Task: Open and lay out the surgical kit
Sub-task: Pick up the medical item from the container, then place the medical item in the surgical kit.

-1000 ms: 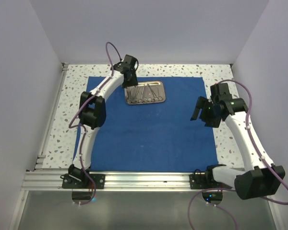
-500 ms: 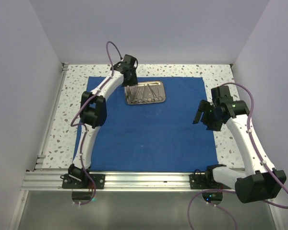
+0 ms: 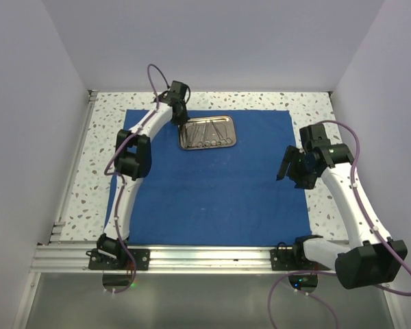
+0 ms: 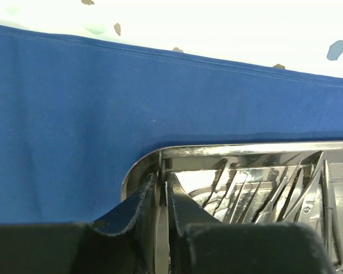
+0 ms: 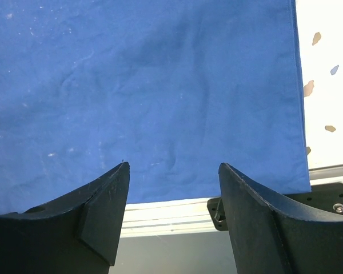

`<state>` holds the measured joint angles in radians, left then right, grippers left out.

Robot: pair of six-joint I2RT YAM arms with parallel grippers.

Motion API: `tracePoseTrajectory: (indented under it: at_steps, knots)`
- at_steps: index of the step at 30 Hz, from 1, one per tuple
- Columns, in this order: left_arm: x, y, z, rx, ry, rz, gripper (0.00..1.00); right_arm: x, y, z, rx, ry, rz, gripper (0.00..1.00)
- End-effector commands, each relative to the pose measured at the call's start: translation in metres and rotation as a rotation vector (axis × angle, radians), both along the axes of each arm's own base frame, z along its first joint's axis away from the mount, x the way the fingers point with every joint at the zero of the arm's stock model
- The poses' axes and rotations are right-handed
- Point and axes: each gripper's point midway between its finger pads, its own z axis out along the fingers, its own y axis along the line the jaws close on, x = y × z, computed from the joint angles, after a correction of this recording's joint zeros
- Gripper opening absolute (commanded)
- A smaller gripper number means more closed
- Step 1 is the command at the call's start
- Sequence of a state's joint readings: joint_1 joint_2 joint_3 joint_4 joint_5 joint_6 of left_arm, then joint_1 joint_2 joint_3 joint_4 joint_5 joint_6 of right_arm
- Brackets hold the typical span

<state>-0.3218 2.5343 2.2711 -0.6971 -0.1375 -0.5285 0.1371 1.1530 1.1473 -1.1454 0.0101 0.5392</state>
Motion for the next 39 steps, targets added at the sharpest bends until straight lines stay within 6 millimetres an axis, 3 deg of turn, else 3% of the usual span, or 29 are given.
tracePoseTrajectory:
  at_steps: [1, 5, 7, 9, 12, 13, 17, 18, 19, 21, 23, 24, 25, 26, 27, 28, 29, 30, 31, 32, 33, 34, 35, 36, 38, 39]
  knots:
    - [0.009, -0.009, -0.001, -0.037, -0.022, -0.049, 0.15, -0.001, -0.003, -0.003, -0.013, 0.021, -0.012, 0.67]
    - [0.005, -0.013, -0.007, -0.051, -0.001, -0.075, 0.11, 0.003, -0.001, -0.006, -0.009, 0.031, 0.000, 0.66]
    - [0.003, -0.015, -0.007, -0.060, 0.009, -0.082, 0.00, 0.007, 0.001, -0.007, -0.001, 0.027, 0.003, 0.66]
    - [0.003, -0.015, -0.001, -0.064, 0.002, -0.080, 0.00, 0.009, 0.002, -0.009, -0.001, 0.029, 0.008, 0.65]
    - [0.013, -0.015, 0.035, -0.065, -0.082, -0.083, 0.00, 0.014, 0.005, -0.009, 0.018, 0.014, 0.022, 0.64]
    - [0.018, -0.013, 0.059, -0.056, -0.134, -0.086, 0.00, 0.016, 0.007, -0.010, 0.025, 0.004, 0.029, 0.64]
    - [0.027, 0.000, 0.121, -0.013, -0.263, -0.063, 0.00, 0.021, 0.017, -0.017, 0.069, -0.009, 0.065, 0.64]
    - [0.025, 0.004, 0.129, 0.000, -0.273, -0.057, 0.00, 0.022, 0.018, -0.019, 0.079, -0.008, 0.071, 0.64]
    - [0.022, 0.010, 0.151, 0.017, -0.307, -0.045, 0.00, 0.025, 0.021, -0.022, 0.089, -0.017, 0.080, 0.64]
    - [0.014, 0.015, 0.168, 0.032, -0.323, -0.036, 0.00, 0.029, 0.023, -0.023, 0.095, -0.024, 0.086, 0.64]
    - [-0.002, 0.022, 0.193, 0.036, -0.341, -0.027, 0.00, 0.039, 0.024, -0.023, 0.098, -0.048, 0.091, 0.64]
    - [-0.015, 0.024, 0.184, 0.048, -0.296, -0.031, 0.00, 0.042, 0.025, -0.023, 0.099, -0.057, 0.090, 0.64]
    - [-0.029, 0.028, 0.204, 0.043, -0.313, -0.020, 0.00, 0.051, 0.026, -0.024, 0.101, -0.066, 0.091, 0.64]
    - [-0.042, 0.025, 0.202, 0.049, -0.290, -0.027, 0.00, 0.056, 0.027, -0.023, 0.104, -0.072, 0.090, 0.64]
    - [-0.064, 0.030, 0.175, 0.079, -0.202, -0.031, 0.00, 0.060, 0.029, -0.023, 0.112, -0.076, 0.091, 0.64]
    - [-0.083, 0.033, 0.188, 0.070, -0.209, -0.017, 0.00, 0.068, 0.031, -0.021, 0.120, -0.090, 0.095, 0.64]
    - [-0.102, 0.030, 0.180, 0.073, -0.180, -0.030, 0.00, 0.073, 0.033, -0.025, 0.125, -0.077, 0.096, 0.64]
    - [-0.132, 0.036, 0.139, 0.104, -0.078, -0.039, 0.00, 0.076, 0.035, -0.024, 0.133, -0.078, 0.100, 0.64]
    - [-0.153, 0.037, 0.152, 0.075, -0.099, -0.031, 0.00, 0.082, 0.036, -0.022, 0.136, -0.090, 0.101, 0.64]
    - [-0.174, 0.031, 0.142, 0.072, -0.077, -0.054, 0.00, 0.083, 0.037, -0.021, 0.140, -0.088, 0.104, 0.64]
    - [-0.207, 0.038, 0.104, 0.101, 0.006, -0.060, 0.00, 0.085, 0.038, -0.024, 0.138, -0.076, 0.108, 0.64]
    - [-0.226, 0.037, 0.112, 0.063, -0.020, -0.044, 0.00, 0.085, 0.037, -0.023, 0.132, -0.069, 0.112, 0.64]
    - [-0.245, 0.033, 0.102, 0.052, -0.002, -0.060, 0.00, 0.085, 0.038, -0.025, 0.129, -0.062, 0.116, 0.64]
    - [-0.271, 0.041, 0.071, 0.060, 0.057, -0.057, 0.00, 0.084, 0.041, -0.027, 0.131, -0.050, 0.123, 0.64]
    - [-0.296, 0.036, 0.067, -0.006, 0.053, -0.046, 0.00, 0.081, 0.046, -0.031, 0.144, -0.040, 0.131, 0.64]
    - [-0.312, 0.039, 0.047, -0.006, 0.075, -0.048, 0.00, 0.080, 0.049, -0.032, 0.151, -0.036, 0.142, 0.64]
